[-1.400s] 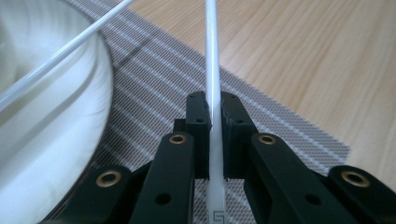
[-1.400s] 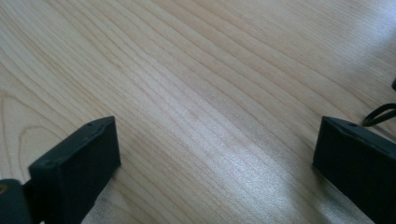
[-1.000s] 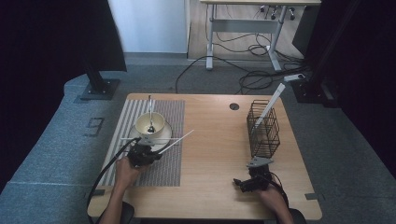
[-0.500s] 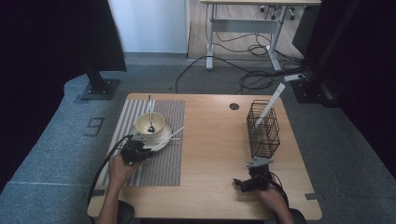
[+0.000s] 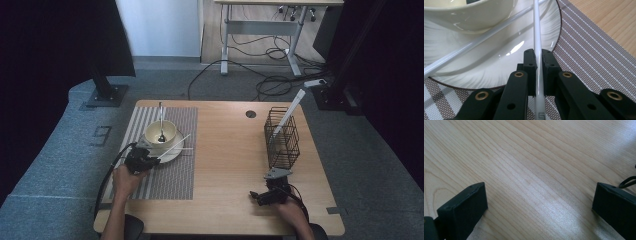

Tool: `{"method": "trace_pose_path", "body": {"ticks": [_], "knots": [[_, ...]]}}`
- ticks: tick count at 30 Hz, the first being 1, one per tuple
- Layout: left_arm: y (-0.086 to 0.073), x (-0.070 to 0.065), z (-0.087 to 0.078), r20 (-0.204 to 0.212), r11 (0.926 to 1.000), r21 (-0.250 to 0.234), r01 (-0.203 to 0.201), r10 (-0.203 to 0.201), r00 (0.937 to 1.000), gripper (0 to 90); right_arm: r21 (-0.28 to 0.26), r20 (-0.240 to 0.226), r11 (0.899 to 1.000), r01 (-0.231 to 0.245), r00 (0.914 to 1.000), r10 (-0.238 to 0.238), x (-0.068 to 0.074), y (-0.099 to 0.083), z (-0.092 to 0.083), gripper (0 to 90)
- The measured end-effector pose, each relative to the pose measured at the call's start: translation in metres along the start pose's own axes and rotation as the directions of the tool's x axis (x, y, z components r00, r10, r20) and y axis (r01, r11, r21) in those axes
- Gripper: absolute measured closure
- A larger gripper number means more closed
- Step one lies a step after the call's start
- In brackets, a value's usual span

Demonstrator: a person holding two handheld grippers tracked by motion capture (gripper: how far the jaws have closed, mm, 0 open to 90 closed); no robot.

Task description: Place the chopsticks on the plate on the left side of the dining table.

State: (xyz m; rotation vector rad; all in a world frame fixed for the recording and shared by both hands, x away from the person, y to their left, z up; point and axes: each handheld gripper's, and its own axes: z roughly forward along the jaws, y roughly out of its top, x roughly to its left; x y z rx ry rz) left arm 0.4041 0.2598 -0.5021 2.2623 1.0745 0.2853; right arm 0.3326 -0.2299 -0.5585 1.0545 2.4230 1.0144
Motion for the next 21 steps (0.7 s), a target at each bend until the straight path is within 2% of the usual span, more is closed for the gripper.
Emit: {"method": "trace_pose_path", "body": {"ticks": [10, 13, 16, 21], "knots": [[-0.002, 0.007, -0.002, 0.006, 0.9995, -0.017, 0.028, -0.028, 0.9996, 83.1, -0.002, 0.000, 1.000, -0.001, 1.0000, 0.001, 0.000, 0.000, 0.000, 0.0], [-0.003, 0.009, -0.001, -0.014, 0.9991, -0.018, 0.039, -0.039, 0.9991, 82.8, -0.002, 0.000, 1.000, -0.001, 1.0000, 0.001, 0.000, 0.000, 0.000, 0.0], [-0.004, 0.012, 0.000, -0.009, 0.9985, -0.023, 0.051, -0.051, 0.9987, 82.7, -0.001, 0.000, 1.000, 0.000, 1.0000, 0.000, 0.000, 0.000, 0.000, 0.0], [-0.004, 0.013, 0.001, -0.011, 0.9984, -0.022, 0.051, -0.051, 0.9986, 80.7, -0.001, 0.000, 1.000, -0.001, 1.0000, 0.001, 0.000, 0.000, 0.000, 0.0]]}}
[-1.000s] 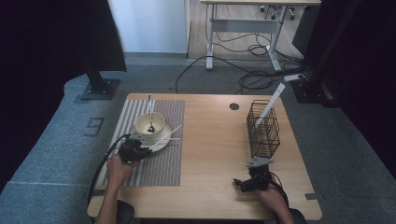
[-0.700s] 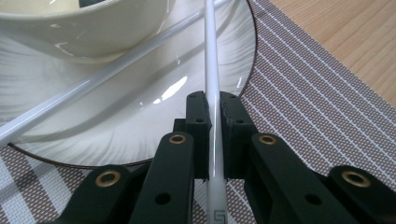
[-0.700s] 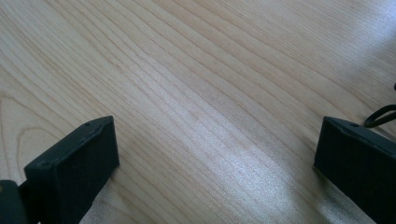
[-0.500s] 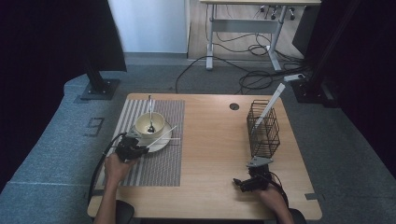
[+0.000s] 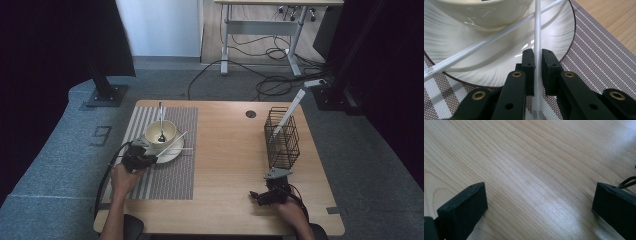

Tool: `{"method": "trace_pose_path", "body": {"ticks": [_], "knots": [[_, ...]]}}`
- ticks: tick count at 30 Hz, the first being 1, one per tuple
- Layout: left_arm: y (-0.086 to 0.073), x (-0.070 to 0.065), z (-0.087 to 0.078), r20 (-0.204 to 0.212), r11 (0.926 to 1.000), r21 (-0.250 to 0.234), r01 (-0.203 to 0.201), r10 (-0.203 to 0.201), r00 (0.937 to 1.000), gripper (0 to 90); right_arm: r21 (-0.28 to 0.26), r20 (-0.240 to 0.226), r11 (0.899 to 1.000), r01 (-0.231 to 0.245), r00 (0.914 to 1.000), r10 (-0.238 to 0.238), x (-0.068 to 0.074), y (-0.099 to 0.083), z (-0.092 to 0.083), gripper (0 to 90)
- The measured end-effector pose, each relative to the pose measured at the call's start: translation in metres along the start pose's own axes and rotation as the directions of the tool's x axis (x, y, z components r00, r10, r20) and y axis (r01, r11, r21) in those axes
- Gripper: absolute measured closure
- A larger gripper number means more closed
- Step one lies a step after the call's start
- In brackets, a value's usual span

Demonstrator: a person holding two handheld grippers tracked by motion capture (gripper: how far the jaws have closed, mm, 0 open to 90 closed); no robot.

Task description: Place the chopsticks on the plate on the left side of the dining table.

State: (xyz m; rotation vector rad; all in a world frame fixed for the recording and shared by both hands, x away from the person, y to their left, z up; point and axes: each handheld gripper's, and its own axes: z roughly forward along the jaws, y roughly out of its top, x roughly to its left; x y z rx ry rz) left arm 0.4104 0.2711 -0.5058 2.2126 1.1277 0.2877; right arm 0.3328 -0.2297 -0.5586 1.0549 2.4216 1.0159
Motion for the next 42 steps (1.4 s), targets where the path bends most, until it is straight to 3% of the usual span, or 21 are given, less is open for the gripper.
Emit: {"method": "trace_pose_path", "body": {"ticks": [12, 21, 29, 42], "knots": [[-0.001, 0.004, 0.000, -0.025, 0.9996, -0.025, 0.013, -0.013, 0.9996, 79.1, 0.001, -0.001, 1.000, -0.002, 1.0000, 0.002, 0.000, 0.000, 0.000, 0.0], [-0.004, 0.007, -0.001, -0.082, 0.9966, -0.068, 0.047, -0.052, 0.9953, 61.5, 0.000, -0.001, 1.000, 0.000, 1.0000, 0.000, 0.000, 0.000, 0.000, 0.0], [-0.005, 0.007, 0.000, -0.163, 0.9960, -0.076, 0.048, -0.060, 0.9848, 51.7, 0.000, -0.001, 1.000, 0.000, 1.0000, 0.000, 0.000, 0.000, 0.000, 0.0], [-0.009, 0.014, -0.002, -0.218, 0.9936, -0.087, 0.073, -0.090, 0.9717, 49.3, 0.000, -0.001, 1.000, 0.000, 1.0000, 0.000, 0.000, 0.000, 0.000, 0.0]]}}
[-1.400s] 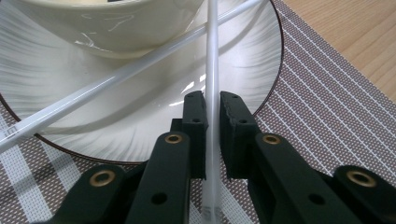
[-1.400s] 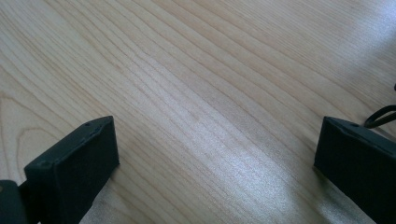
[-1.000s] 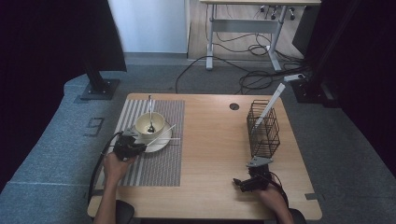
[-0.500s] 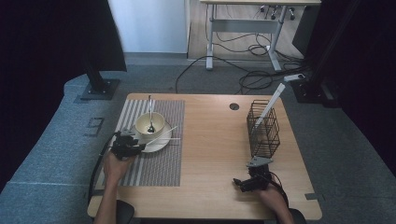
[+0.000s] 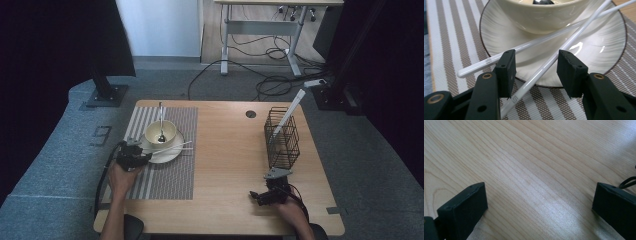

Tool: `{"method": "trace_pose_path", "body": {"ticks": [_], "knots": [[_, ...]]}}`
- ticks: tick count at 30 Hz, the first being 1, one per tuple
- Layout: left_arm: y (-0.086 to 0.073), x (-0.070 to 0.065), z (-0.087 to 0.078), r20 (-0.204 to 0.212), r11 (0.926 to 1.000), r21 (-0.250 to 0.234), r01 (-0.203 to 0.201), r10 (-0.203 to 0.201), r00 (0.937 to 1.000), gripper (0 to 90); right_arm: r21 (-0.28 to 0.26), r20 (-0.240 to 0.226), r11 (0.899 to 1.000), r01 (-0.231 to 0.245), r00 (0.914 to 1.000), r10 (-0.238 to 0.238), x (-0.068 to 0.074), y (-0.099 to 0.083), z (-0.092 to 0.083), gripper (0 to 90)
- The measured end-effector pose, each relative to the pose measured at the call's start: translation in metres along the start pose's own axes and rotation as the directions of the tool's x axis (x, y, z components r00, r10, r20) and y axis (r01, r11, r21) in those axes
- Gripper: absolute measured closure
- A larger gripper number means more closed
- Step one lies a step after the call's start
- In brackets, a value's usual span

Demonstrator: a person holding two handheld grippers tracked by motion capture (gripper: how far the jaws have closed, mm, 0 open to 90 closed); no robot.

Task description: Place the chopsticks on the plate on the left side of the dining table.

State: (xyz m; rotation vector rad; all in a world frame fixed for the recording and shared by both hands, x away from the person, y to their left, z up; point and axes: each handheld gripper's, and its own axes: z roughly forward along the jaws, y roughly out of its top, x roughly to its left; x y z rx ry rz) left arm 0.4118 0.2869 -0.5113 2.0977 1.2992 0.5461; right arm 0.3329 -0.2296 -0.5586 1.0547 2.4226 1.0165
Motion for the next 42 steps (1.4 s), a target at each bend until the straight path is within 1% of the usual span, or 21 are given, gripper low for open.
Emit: {"method": "trace_pose_path", "body": {"ticks": [5, 12, 19, 22, 31, 42], "knots": [[-0.001, 0.001, 0.000, -0.008, 1.0000, -0.003, 0.002, -0.002, 1.0000, 47.7, -0.001, 0.000, 1.000, 0.000, 1.0000, 0.000, 0.000, 0.000, 0.000, 0.0], [-0.002, 0.005, -0.001, -0.016, 0.9997, -0.014, 0.019, -0.019, 0.9997, 47.3, 0.001, 0.000, 1.000, -0.001, 1.0000, 0.001, 0.000, 0.000, 0.000, 0.0], [-0.005, 0.009, -0.001, -0.024, 0.9994, -0.009, 0.033, -0.033, 0.9992, 46.8, 0.000, 0.000, 1.000, -0.002, 1.0000, 0.002, 0.000, 0.000, 0.000, 0.0], [-0.005, 0.010, -0.001, -0.033, 0.9991, -0.013, 0.040, -0.040, 0.9986, 46.6, 0.000, 0.000, 1.000, -0.002, 1.0000, 0.002, 0.000, 0.000, 0.000, 0.0], [-0.006, 0.013, -0.002, -0.038, 0.9983, -0.021, 0.054, -0.054, 0.9978, 45.8, 0.000, 0.000, 1.000, 0.000, 1.0000, 0.000, 0.000, 0.000, 0.000, 0.0], [-0.008, 0.019, -0.002, -0.060, 0.9971, -0.029, 0.070, -0.072, 0.9956, 44.6, 0.000, 0.000, 1.000, 0.000, 1.0000, 0.000, 0.000, 0.000, 0.000, 0.0]]}}
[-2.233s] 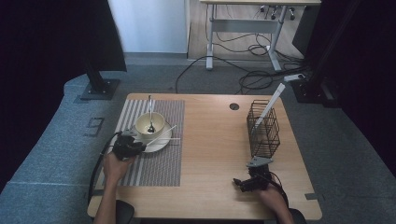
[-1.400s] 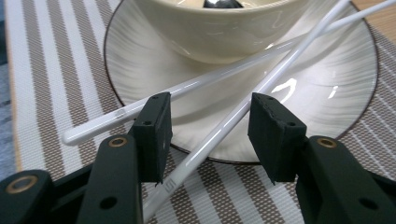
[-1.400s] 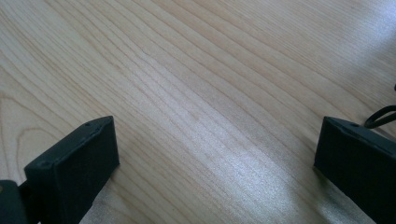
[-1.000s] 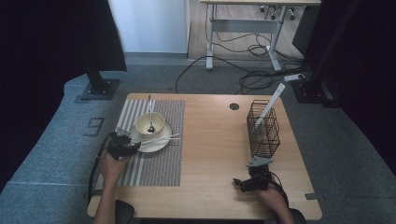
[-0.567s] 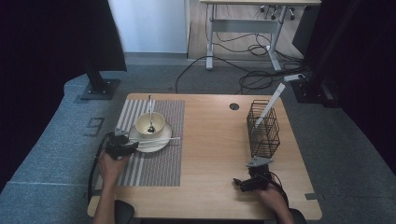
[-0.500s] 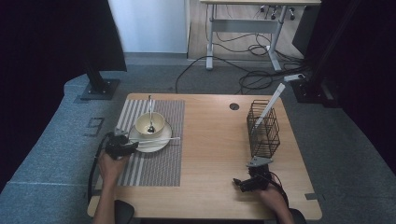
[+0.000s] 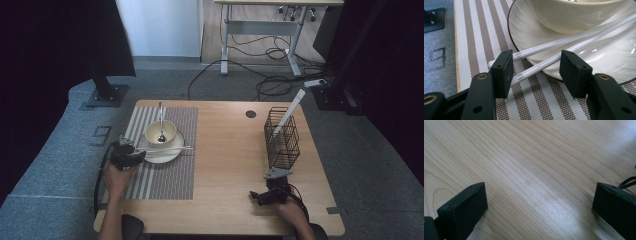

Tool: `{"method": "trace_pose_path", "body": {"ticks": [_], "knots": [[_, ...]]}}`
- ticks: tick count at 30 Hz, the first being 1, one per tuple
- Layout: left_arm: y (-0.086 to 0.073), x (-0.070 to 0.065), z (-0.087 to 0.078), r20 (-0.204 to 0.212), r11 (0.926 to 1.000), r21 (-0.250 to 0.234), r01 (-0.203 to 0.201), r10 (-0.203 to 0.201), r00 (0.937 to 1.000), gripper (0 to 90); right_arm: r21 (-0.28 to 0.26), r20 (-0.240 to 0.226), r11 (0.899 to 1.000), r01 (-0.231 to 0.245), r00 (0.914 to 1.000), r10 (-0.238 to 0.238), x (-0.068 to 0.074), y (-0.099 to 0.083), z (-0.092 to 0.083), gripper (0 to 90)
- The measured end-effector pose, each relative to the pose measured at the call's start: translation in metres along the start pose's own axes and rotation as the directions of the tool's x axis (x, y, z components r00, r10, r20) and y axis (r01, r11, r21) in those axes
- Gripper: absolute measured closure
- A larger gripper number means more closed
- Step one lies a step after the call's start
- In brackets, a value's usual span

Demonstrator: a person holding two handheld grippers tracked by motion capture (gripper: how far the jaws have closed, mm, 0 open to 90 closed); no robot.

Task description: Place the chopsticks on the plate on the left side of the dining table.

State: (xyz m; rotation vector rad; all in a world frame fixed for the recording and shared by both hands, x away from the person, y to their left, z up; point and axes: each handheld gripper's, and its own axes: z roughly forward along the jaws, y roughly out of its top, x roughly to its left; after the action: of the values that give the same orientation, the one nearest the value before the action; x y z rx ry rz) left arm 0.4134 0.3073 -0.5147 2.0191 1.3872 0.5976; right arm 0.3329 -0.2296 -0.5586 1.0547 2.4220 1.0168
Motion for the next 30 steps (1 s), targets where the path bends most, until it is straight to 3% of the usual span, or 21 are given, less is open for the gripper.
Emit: {"method": "trace_pose_path", "body": {"ticks": [16, 21, 24, 30], "knots": [[0.0004, -0.0070, -0.0026, 0.030, 0.9998, -0.020, -0.008, 0.009, 0.9995, 41.9, 0.000, 0.000, 1.000, 0.001, 1.0000, -0.001, -0.0001, 0.0000, 0.0000, 0.0], [-0.0011, -0.0037, -0.0037, 0.084, 0.9982, -0.054, 0.025, -0.020, 0.9962, 35.4, 0.001, 0.000, 1.000, -0.002, 1.0000, 0.002, 0.0001, 0.0000, -0.0001, 0.0], [-0.0020, -0.0040, -0.0045, 0.099, 0.9971, -0.073, 0.024, -0.016, 0.9950, 29.0, 0.000, 0.000, 1.000, 0.000, 1.0000, 0.000, 0.0000, 0.0000, 0.0000, 0.0], [-0.0035, -0.0019, -0.0068, 0.158, 0.9918, -0.112, 0.061, -0.043, 0.9865, 21.0, 0.000, 0.000, 1.000, 0.000, 1.0000, 0.000, 0.0000, 0.0000, 0.0000, 0.0]]}}
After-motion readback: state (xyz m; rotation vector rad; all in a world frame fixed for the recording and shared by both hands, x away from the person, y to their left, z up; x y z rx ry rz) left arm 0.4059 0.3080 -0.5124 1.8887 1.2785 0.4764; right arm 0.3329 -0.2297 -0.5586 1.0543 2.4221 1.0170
